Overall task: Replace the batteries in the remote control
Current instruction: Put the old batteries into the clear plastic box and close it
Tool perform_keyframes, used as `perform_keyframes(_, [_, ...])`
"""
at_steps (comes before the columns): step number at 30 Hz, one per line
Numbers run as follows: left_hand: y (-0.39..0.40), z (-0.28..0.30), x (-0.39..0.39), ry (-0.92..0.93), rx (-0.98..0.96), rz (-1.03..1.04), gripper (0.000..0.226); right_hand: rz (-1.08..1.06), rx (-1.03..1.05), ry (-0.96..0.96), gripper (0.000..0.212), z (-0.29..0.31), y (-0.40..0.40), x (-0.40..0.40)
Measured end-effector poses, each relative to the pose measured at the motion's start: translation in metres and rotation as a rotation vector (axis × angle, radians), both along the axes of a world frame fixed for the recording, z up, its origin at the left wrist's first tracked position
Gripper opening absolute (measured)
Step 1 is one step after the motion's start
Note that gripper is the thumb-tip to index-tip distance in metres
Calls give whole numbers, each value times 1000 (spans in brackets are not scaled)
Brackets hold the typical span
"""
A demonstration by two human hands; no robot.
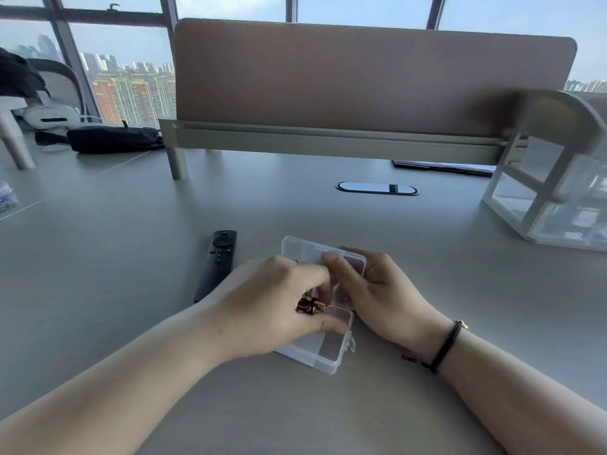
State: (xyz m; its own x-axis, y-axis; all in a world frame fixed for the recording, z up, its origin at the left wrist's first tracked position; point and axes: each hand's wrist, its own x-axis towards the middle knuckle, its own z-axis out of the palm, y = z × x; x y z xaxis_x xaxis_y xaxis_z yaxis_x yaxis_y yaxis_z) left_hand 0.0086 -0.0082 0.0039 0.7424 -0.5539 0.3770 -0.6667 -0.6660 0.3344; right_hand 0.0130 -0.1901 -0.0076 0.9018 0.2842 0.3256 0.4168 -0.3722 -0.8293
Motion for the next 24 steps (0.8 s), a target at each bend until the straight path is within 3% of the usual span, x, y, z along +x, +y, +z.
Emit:
perform_keyframes(7, [1,5,-3,88,29,33,62,-43,-6,7,40,3,-7,2])
perform_keyframes(14, [5,5,4,36,-202,-37,57,-189,85,61,34,4,-17,12])
perform_keyframes(19, [6,3,7,47,-197,-1,95,-219,260,144,25,5,-20,14])
perform_keyframes(24, [2,-4,6,245,-205,27,113,-191,458,263,21,7,-15,13])
